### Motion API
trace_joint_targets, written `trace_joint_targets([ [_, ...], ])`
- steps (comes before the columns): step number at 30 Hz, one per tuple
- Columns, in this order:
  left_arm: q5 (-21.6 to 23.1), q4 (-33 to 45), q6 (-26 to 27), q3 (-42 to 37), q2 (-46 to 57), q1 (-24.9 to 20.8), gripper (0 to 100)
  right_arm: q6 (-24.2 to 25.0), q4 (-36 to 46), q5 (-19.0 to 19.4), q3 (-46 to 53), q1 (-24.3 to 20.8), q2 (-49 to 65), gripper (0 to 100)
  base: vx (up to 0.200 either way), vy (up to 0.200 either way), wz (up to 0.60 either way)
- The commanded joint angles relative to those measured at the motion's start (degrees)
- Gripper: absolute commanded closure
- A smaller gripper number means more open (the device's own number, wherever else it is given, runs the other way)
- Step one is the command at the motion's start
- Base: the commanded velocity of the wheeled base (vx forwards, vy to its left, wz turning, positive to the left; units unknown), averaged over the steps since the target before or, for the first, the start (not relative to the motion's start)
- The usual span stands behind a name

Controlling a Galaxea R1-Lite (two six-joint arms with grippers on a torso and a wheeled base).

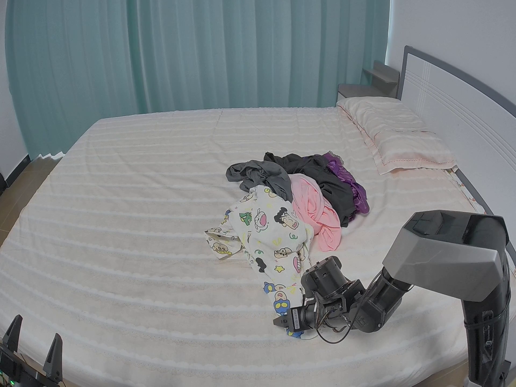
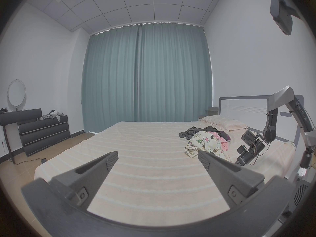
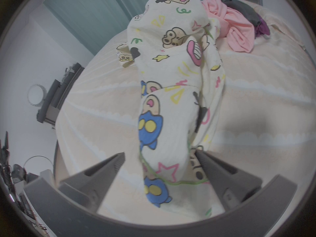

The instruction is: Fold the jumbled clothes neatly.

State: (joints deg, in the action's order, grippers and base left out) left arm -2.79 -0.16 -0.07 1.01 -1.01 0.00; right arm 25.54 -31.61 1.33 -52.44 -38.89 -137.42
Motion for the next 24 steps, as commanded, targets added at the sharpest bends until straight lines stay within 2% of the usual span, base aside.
trace_joint_targets([
  [1,-0.02,-0.02,-0.01,-1.01,1.01,0.00,0,-1.02,0.23,-2.91,-1.08,-0.31,-2.23,100,0.000,0.000,0.00],
  [3,-0.02,-0.02,-0.01,-1.01,1.01,0.00,0,-1.11,0.23,-4.40,-1.35,-0.40,-3.02,100,0.000,0.000,0.00],
  [7,-0.02,-0.02,-0.01,-1.01,1.01,0.00,0,-1.81,0.15,-5.02,-1.35,-0.49,-3.11,100,0.000,0.000,0.00],
  [11,-0.02,-0.02,-0.01,-1.01,1.01,0.00,0,-0.93,-0.38,-4.76,-0.82,-0.31,-1.97,100,0.000,0.000,0.00],
  [14,-0.02,-0.02,-0.01,-1.01,1.01,0.00,0,1.71,-0.73,-2.47,2.26,-0.14,3.83,100,0.000,0.000,0.00],
  [16,-0.02,-0.02,-0.01,-1.01,1.01,0.00,0,3.64,-3.81,1.04,5.95,-0.14,8.40,100,0.000,0.000,0.00],
  [18,-0.02,-0.02,-0.01,-1.01,1.01,0.00,0,5.13,-8.56,2.98,10.52,-0.14,12.62,100,0.000,0.000,0.00],
  [24,-0.02,-0.02,-0.01,-1.01,1.01,-0.09,0,6.28,-23.32,2.89,23.62,-1.01,21.23,100,0.000,0.000,0.00],
])
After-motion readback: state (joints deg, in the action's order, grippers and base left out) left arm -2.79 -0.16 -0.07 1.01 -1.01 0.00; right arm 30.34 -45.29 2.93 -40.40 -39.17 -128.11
